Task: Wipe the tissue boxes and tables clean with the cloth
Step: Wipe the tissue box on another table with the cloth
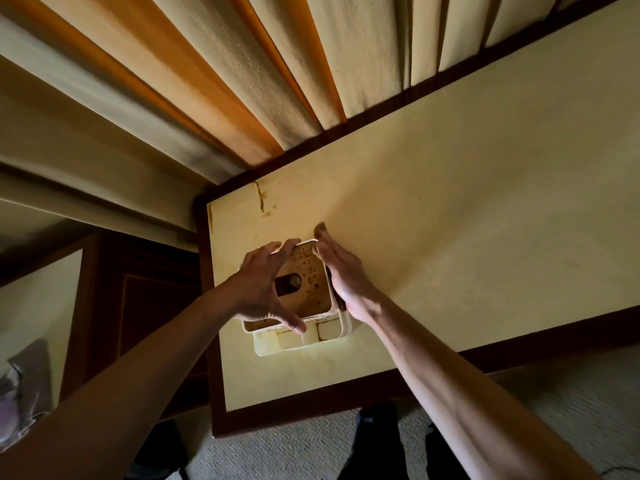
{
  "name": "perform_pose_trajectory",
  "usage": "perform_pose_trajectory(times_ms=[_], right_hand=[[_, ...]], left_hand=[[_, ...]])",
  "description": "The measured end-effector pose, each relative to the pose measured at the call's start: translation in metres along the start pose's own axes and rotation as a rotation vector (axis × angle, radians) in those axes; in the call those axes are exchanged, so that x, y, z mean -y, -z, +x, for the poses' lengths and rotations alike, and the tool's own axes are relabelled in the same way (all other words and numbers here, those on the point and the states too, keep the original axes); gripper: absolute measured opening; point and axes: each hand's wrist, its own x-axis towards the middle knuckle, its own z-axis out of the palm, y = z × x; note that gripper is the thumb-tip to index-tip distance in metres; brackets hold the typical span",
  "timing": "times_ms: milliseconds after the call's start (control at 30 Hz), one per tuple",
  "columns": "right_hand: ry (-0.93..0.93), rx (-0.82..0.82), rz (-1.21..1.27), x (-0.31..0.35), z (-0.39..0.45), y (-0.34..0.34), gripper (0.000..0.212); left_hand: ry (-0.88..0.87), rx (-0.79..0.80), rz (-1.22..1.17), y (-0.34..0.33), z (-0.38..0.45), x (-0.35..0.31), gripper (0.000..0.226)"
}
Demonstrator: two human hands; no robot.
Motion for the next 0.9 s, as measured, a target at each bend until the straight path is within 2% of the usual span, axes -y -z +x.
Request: perform_pose_trajectory(times_ms=[133,200,367,467,700,833,900], right_hand=[[0.222,-0.004,-0.154,0.004,-0.025,-0.008,0.050],[0.264,-0.012,-0.157,-0.001,-0.040,-0.007,0.046],[0.341,-0.051,-0.208,-0.031,-0.071,-0.007,0.055],[0.304,-0.084,-0.188,-0.049,-0.079,-0.010,0.055],[0.111,-0.042,-0.038,-0.051,-0.082,-0.002,0.048],[0.110,-0.051,-0.220,-0.051,-0.079,0.002,0.044],[0.111,-0.074,-0.222,-0.053,-0.078,0.005,0.044]], left_hand=[[0.010,0.004,0.020,-0.001,0.001,-0.001,0.148],[0.007,0.005,0.023,0.000,0.000,-0.002,0.148],[0.004,-0.005,0.009,-0.001,0.001,-0.001,0.148],[0.001,-0.012,0.014,-0.001,0.002,0.000,0.148],[0.002,-0.015,0.030,-0.002,0.002,-0.001,0.148],[0.002,-0.017,0.022,-0.003,0.003,0.000,0.148],[-0.017,-0.016,0.019,-0.003,0.004,0.002,0.148]])
